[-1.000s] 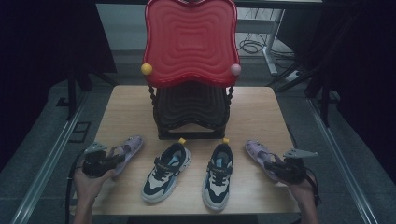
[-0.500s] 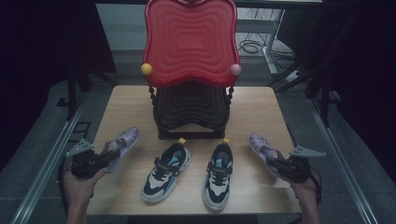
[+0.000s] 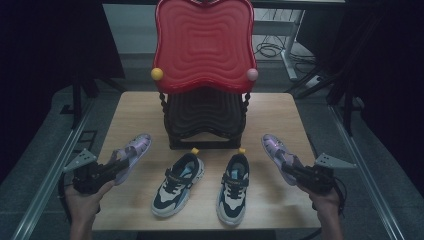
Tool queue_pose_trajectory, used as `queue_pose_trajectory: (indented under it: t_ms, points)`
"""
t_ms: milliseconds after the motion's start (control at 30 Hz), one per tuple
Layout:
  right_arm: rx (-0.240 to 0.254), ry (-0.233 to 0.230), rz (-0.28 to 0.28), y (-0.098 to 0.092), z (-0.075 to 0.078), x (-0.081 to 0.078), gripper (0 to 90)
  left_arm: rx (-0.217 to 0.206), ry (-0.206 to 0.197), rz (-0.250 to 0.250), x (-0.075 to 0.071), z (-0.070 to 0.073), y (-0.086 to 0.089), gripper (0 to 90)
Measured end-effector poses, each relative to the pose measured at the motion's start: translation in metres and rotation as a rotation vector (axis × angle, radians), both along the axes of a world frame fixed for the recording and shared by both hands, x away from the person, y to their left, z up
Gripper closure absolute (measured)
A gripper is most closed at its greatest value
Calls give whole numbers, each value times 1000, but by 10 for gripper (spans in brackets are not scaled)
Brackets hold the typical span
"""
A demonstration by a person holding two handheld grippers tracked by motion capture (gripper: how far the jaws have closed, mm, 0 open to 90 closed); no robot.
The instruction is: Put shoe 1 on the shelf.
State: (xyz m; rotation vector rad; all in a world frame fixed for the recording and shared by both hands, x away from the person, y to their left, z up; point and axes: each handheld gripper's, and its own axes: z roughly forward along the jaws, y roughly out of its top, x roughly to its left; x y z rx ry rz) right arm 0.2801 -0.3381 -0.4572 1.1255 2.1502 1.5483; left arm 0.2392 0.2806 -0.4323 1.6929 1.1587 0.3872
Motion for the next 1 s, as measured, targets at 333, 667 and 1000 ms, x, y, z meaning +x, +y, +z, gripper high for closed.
queue_pose_trajectory:
  t_ms: [333,667,1000]
  points:
    - [33,-66,68,17,18,-7,852,-19,-32,-34,-4,8,-11,861]
    - [35,-87,108,33,23,-3,852,-20,-40,-83,4,12,-29,861]
    - [28,-113,136,48,32,-1,852,-13,-54,-106,12,18,-48,861]
